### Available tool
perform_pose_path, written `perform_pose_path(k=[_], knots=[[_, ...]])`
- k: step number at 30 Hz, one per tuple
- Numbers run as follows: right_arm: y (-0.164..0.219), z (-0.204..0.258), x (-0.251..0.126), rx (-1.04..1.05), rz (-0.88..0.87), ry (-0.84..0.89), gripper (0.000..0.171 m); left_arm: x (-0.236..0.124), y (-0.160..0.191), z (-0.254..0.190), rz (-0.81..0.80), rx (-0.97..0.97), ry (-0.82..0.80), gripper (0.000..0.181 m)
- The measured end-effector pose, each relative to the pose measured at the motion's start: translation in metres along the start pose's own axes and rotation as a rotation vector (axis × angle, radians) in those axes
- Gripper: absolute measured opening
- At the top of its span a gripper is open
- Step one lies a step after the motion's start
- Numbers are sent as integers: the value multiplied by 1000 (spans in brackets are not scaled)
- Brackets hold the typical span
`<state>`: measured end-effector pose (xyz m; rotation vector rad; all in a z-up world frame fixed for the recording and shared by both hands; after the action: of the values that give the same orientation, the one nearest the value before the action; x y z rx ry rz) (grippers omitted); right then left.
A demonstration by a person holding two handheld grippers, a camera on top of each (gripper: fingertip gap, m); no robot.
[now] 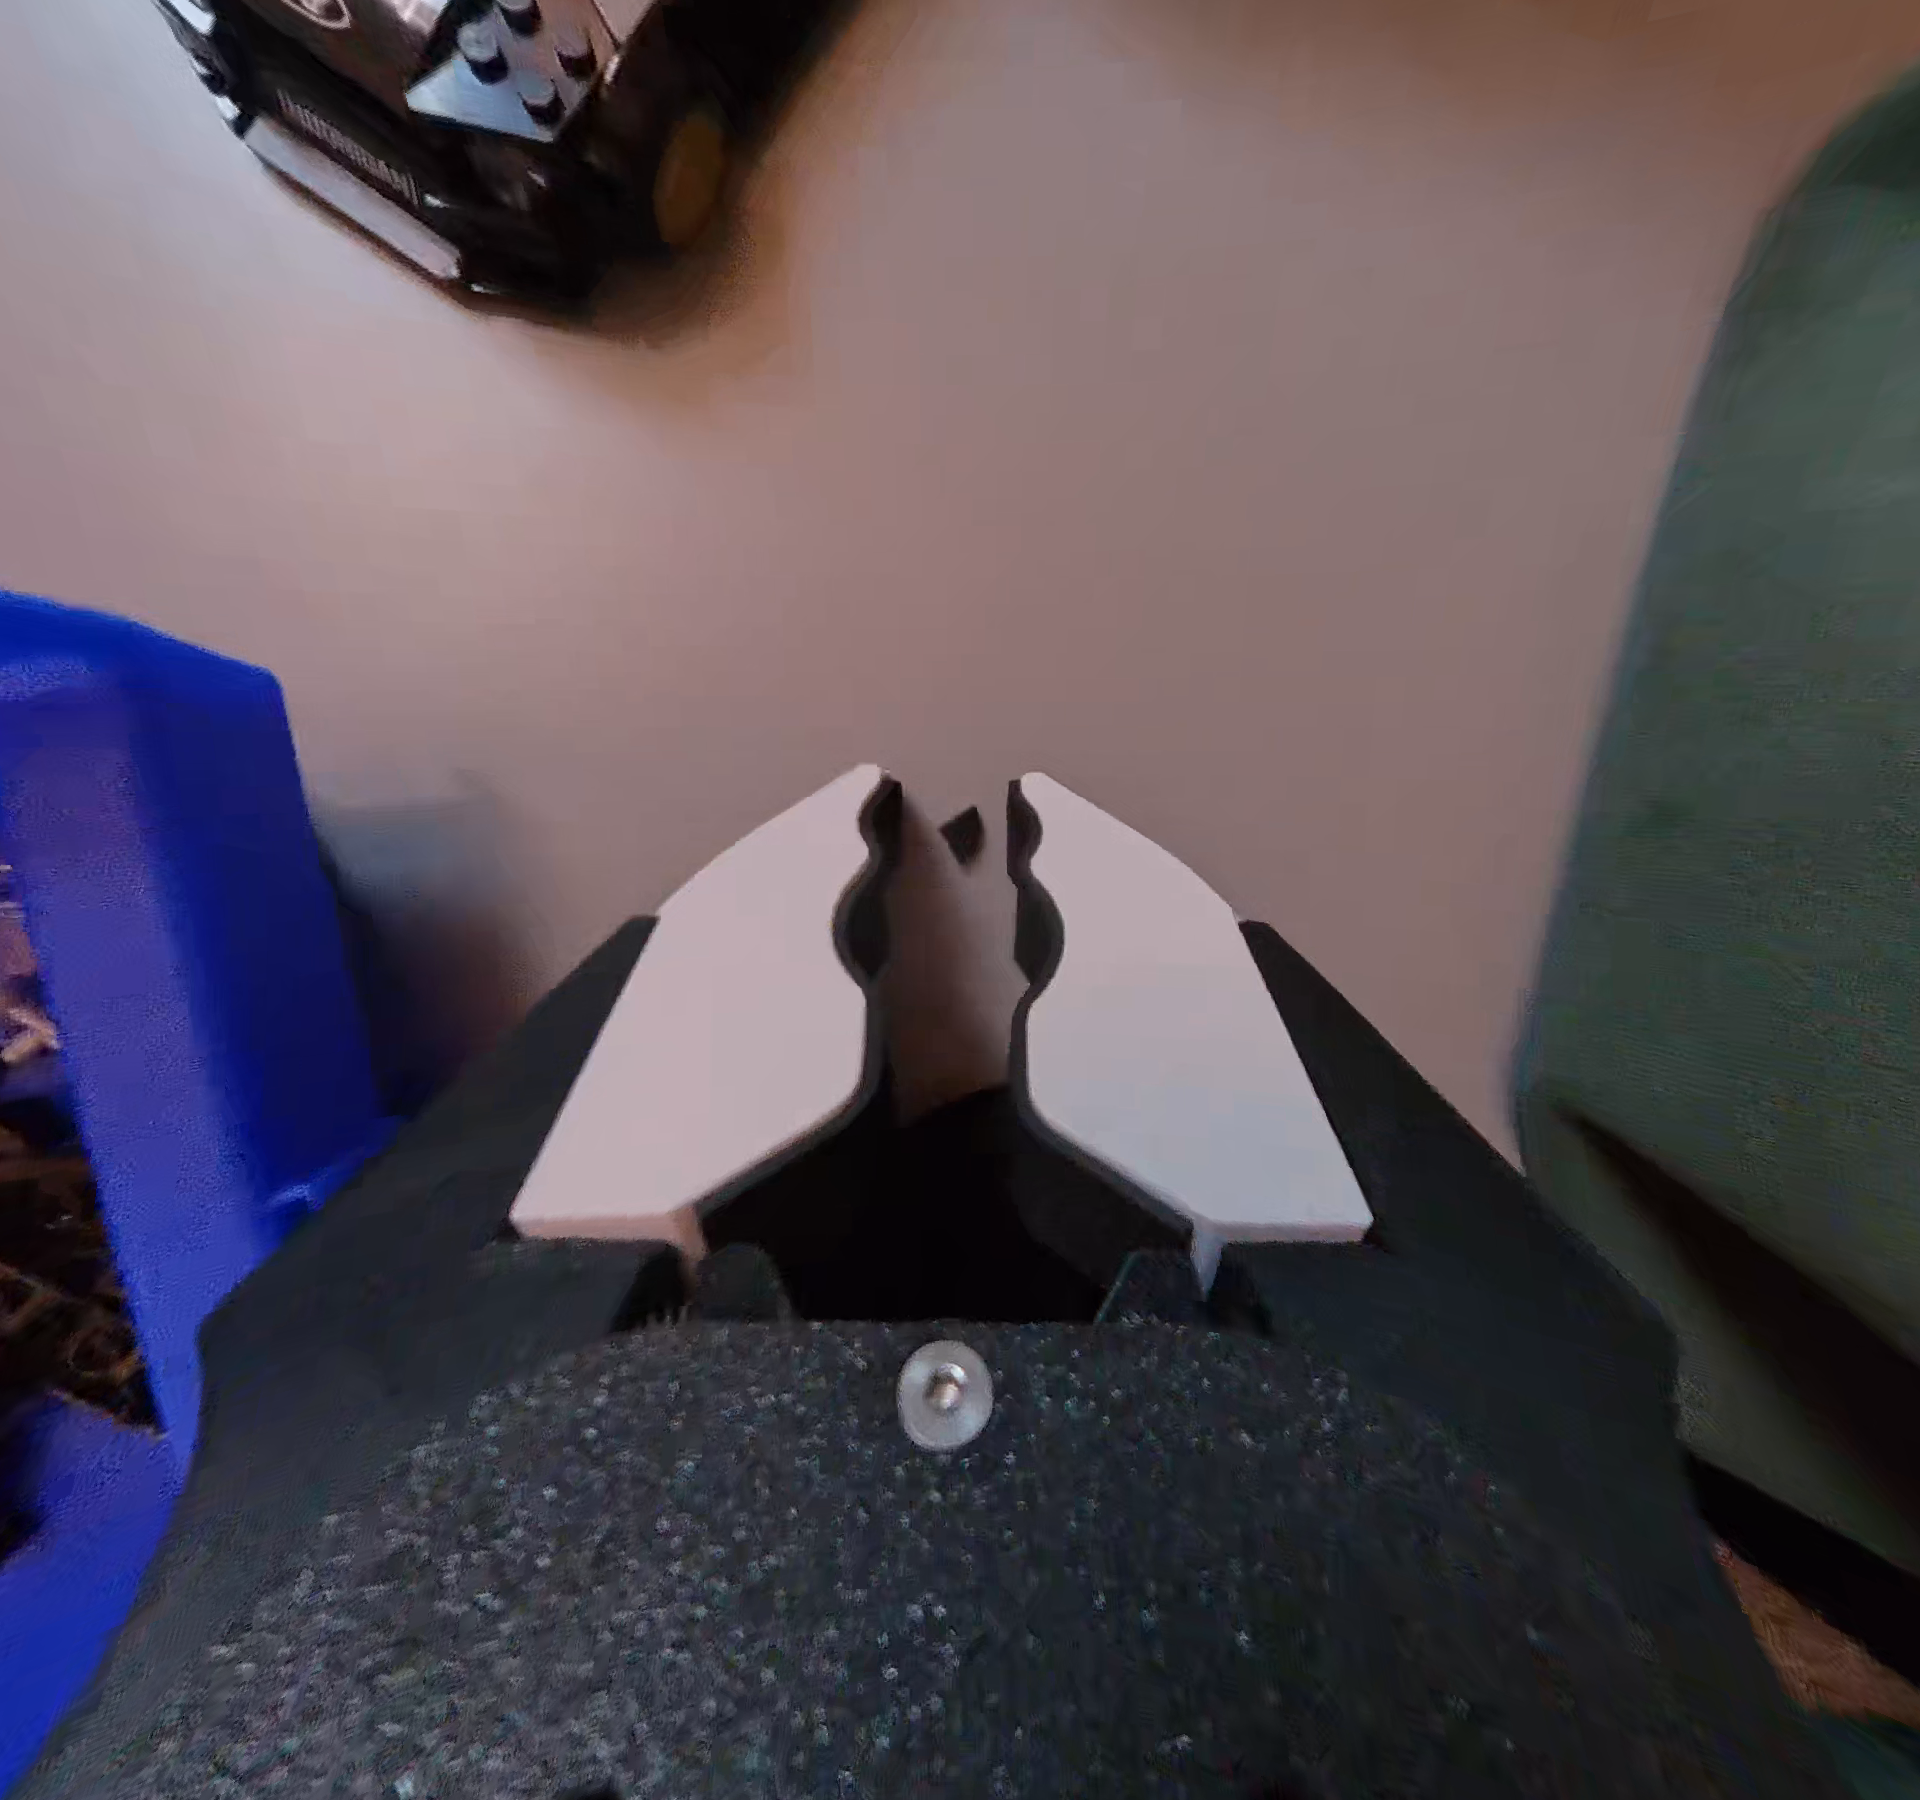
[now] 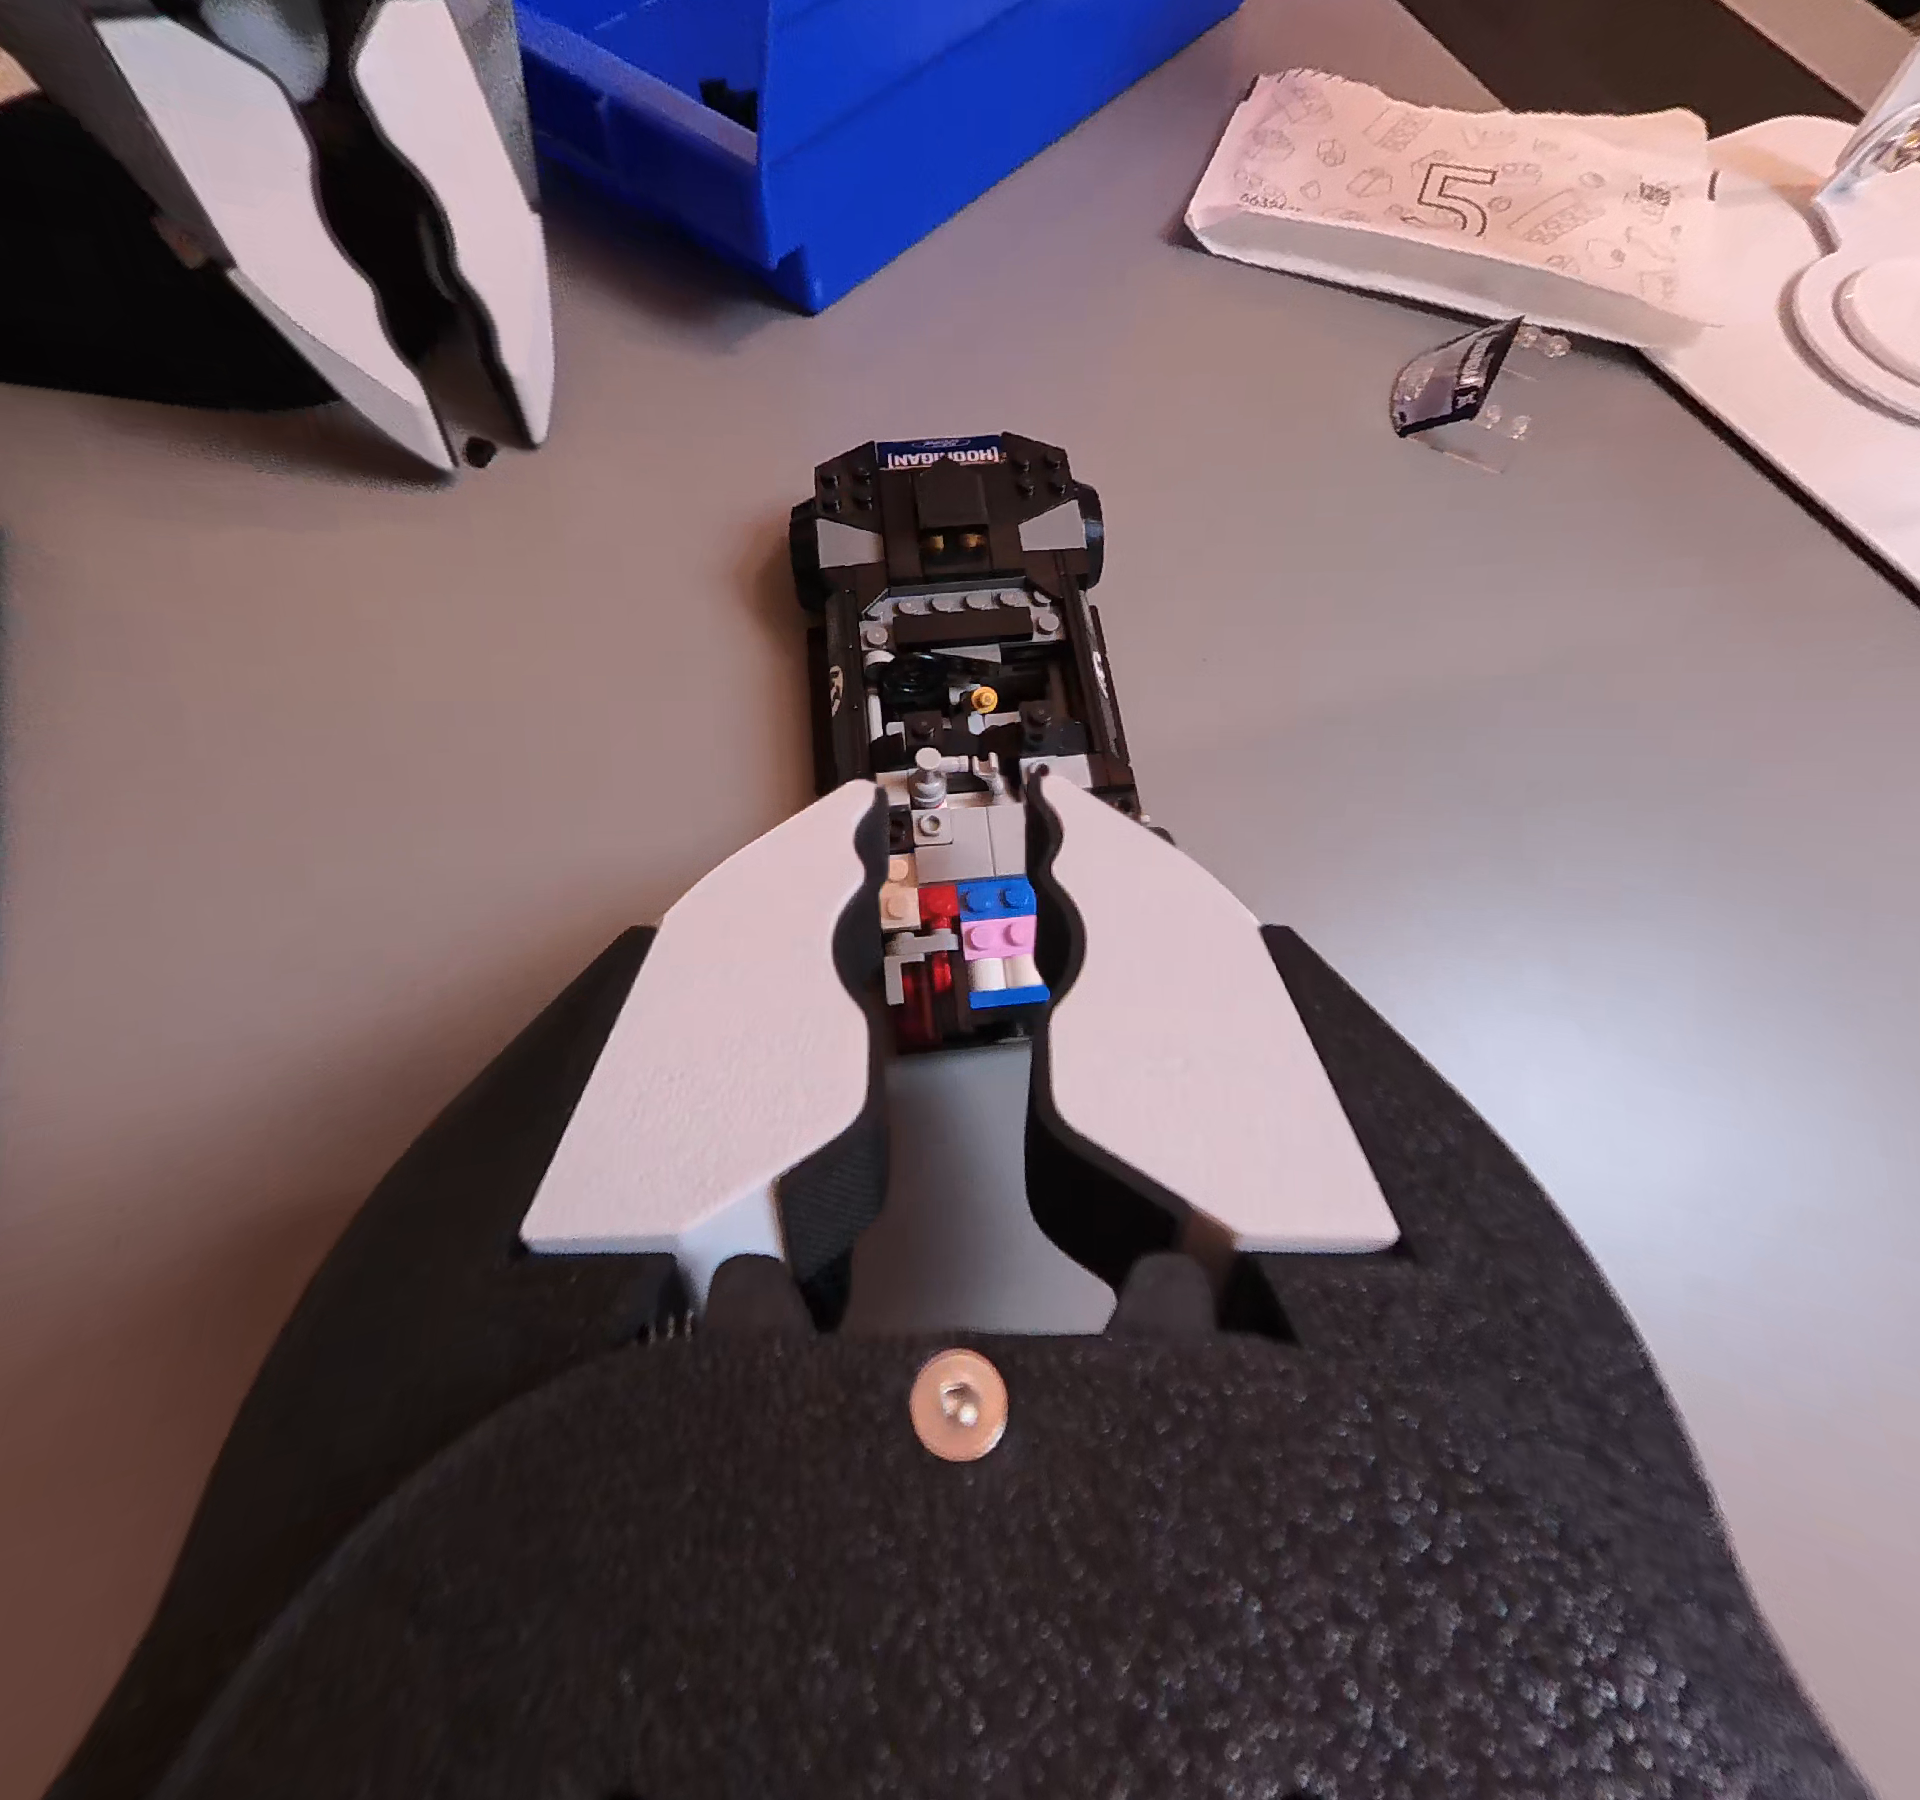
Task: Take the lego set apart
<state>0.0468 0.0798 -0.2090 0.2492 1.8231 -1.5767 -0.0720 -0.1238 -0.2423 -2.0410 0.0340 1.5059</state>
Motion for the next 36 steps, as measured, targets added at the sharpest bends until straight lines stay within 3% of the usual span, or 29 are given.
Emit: perform_pose_path(k=[6,9,14,18,23,25,29,32,36], knots=[[1,-4,-4,0,-3,26,24,-3,7,-3,77,29,-31,20],[2,-5,-5,4,-8,30,24,-2,7,-1,80,35,-53,5],[2,-7,-6,-2,-5,45,23,-6,2,2,39,48,-78,1],[3,-12,-11,8,-12,63,24,-51,-14,22,-179,-33,-186,0],[3,-13,-13,8,-12,73,24,-85,-7,49,-231,-108,-310,0],[4,-13,-13,6,-9,76,23,-80,-10,45,-247,-113,-279,0],[4,-11,-11,7,-6,67,23,-42,-20,33,-184,-132,-251,19],[5,-10,-10,-3,-1,67,24,-18,-18,41,-124,-215,-355,24],[5,-10,-12,0,-8,62,23,-14,-20,51,-105,-294,-498,15]])
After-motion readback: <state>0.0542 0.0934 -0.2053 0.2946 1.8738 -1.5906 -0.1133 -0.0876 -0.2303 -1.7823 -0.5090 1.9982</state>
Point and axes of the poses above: each gripper's, where its closed fingertips meet, x out along the fingers, y out of its underside, z = x × y across the jaws, the point moved 5 cm from there along -x, back along the fingers, and after that the axes turned 4 degrees about z, right-handed, at the moved point
